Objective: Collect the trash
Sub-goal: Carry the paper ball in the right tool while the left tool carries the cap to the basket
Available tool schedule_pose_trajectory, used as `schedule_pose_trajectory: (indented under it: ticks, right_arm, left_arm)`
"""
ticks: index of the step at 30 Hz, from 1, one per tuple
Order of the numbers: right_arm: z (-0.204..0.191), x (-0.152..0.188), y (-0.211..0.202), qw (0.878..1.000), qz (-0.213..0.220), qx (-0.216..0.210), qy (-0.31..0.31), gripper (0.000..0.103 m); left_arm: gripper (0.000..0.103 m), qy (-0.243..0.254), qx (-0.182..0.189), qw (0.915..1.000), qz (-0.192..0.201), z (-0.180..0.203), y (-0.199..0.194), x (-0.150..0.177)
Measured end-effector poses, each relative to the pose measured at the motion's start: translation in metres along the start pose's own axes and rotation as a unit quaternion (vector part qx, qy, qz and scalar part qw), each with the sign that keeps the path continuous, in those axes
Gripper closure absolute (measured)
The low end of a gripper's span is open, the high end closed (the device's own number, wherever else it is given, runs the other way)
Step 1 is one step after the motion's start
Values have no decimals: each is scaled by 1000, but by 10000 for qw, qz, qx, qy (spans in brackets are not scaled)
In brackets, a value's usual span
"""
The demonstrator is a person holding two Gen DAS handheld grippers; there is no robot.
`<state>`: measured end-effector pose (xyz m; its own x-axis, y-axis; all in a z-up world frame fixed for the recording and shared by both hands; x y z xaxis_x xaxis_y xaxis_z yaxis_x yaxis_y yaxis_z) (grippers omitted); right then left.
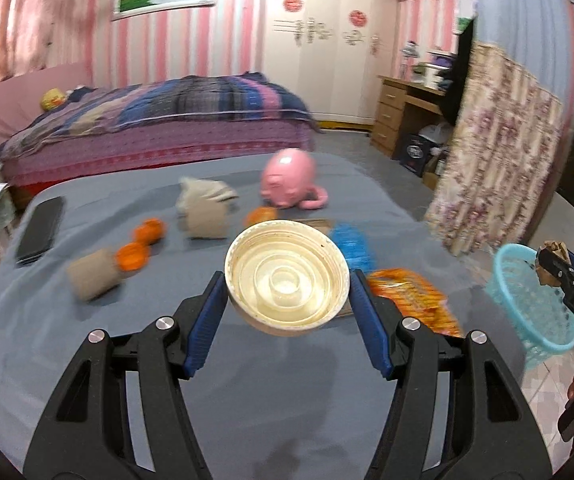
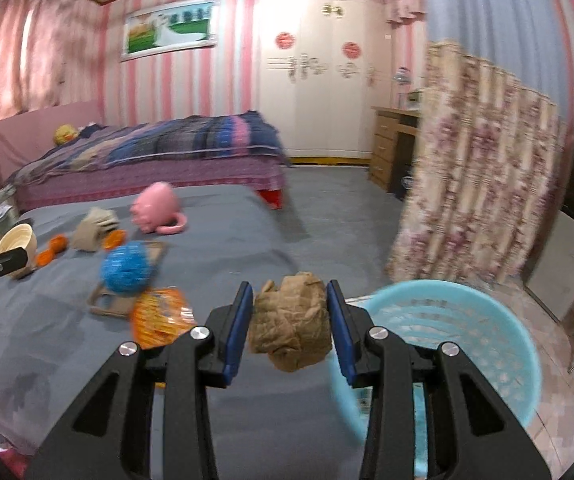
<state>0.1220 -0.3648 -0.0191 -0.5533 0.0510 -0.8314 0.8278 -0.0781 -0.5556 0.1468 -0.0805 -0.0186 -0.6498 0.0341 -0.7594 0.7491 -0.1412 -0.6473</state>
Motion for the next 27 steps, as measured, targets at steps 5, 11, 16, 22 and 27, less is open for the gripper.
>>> schedule_pose_trajectory:
  ticks: [5, 11, 16, 22, 27]
  right_arm:
    - [56, 9, -4, 9985, -48, 474, 256, 65]
    - [130, 27, -5, 9922, -181, 996, 732, 65]
    - [167, 40, -5, 9871, -221, 1221, 1009, 65]
    - [186, 54, 3, 9843, -322, 1330, 1115, 65]
    - [198, 61, 3, 9820, -329, 1360, 1265, 65]
  left_arm:
    - [42, 396, 441, 9982, -51, 69, 22, -6]
    - [42, 838, 967, 9917, -115, 149, 41, -4]
    - [42, 1282, 1298, 9830, -196, 212, 55, 11]
    - [42, 1556, 1684, 9728, -344, 265, 72, 26]
    - [42, 1679, 1876, 9668, -430, 298, 84, 29]
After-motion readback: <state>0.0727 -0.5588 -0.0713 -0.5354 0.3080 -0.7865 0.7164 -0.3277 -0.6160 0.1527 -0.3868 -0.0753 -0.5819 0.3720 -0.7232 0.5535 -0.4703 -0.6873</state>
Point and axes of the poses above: each gripper's, at about its wrist camera, not at the fingertips, and y roughly the way its jaws point, z to its right, x to its underside, the point moved 5 cm from there along y, roughly the way its jaws point, and after that the axes turned 6 degrees about -z, right-handed, at the moved point
